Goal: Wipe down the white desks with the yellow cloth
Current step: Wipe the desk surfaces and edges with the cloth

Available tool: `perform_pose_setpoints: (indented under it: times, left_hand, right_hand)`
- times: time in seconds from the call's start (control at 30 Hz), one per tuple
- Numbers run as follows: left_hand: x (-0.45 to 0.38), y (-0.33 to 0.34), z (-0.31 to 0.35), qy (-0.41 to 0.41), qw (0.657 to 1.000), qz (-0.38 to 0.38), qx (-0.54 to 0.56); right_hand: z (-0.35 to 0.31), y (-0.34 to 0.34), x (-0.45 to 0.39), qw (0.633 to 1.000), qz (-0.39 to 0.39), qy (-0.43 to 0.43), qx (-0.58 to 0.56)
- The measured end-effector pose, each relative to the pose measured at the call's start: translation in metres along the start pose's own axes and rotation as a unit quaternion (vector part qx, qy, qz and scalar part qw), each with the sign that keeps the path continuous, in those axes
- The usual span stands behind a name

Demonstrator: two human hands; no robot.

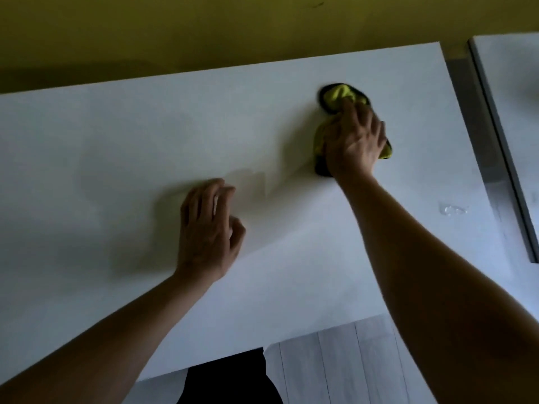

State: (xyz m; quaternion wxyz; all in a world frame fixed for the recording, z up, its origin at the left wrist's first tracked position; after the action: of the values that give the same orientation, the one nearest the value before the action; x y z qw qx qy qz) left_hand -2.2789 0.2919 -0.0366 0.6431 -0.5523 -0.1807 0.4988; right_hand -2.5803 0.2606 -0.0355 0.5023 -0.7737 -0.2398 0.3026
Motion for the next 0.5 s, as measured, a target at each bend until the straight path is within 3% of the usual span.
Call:
perform_pose_setpoints:
  times: [0.13, 0.27, 0.37, 0.5]
  left_hand:
    - [-0.058, 0.017, -0.009, 0.035, 0.999, -0.015, -0.003]
    - [-0.114, 0.033, -0.020, 0.007, 1.000, -0.013, -0.008]
    - [-0.128, 0.041, -0.020, -0.004, 1.000, -0.011, -0.006]
    - [-0.126, 0.043, -0.019, -0.021, 0.999, 0.014, 0.022]
  right_hand:
    - [-0.002, 0.009, -0.018, 0.999, 0.034, 0.032, 0.028]
    - [-0.011, 0.006, -0.009, 0.998, 0.038, 0.041, 0.030]
    - [-0.058, 0.012, 0.021, 0.997, 0.012, -0.068, -0.036]
    - [-0.115, 0.027, 0.041, 0.966, -0.020, -0.237, -0.103]
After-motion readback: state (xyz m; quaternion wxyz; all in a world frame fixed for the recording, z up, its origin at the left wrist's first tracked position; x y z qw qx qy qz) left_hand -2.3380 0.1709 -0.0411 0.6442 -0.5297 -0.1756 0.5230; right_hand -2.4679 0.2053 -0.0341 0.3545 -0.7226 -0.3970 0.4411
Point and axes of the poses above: each hand's wrist, its own x-axis away from the middle knuckle, its own y-axis out of the palm, z = x × y, the point moved 2 cm from there along -x, towards the middle knuckle, and after that the axes turned 13 degrees about z, right-handed, at the moved point
